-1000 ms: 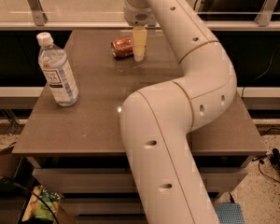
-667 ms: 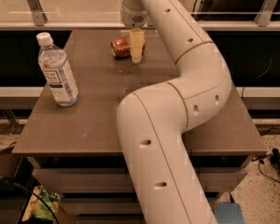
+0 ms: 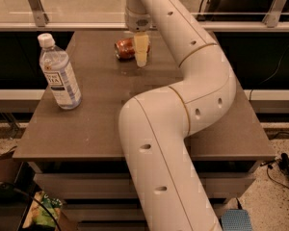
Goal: Place coke can upright
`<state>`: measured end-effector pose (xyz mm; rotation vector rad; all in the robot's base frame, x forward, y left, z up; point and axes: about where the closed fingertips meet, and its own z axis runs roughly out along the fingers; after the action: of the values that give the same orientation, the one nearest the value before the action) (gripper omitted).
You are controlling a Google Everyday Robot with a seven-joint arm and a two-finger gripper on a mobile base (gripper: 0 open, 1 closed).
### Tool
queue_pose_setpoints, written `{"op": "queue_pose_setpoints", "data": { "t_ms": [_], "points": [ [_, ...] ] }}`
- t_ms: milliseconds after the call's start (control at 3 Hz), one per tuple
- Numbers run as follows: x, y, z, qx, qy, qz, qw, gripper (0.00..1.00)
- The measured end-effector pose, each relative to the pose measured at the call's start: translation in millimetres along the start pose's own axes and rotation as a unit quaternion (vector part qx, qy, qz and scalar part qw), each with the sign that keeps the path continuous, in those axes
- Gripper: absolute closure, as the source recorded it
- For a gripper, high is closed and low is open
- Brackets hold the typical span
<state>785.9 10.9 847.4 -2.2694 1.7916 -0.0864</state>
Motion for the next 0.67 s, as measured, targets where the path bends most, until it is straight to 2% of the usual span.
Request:
{"op": "queue_pose_setpoints", "data": {
  "t_ms": [667],
  "points": [
    [9.1,-1.0,9.4,-0.003,0.011,0.006,0.9999,0.0]
  ]
}}
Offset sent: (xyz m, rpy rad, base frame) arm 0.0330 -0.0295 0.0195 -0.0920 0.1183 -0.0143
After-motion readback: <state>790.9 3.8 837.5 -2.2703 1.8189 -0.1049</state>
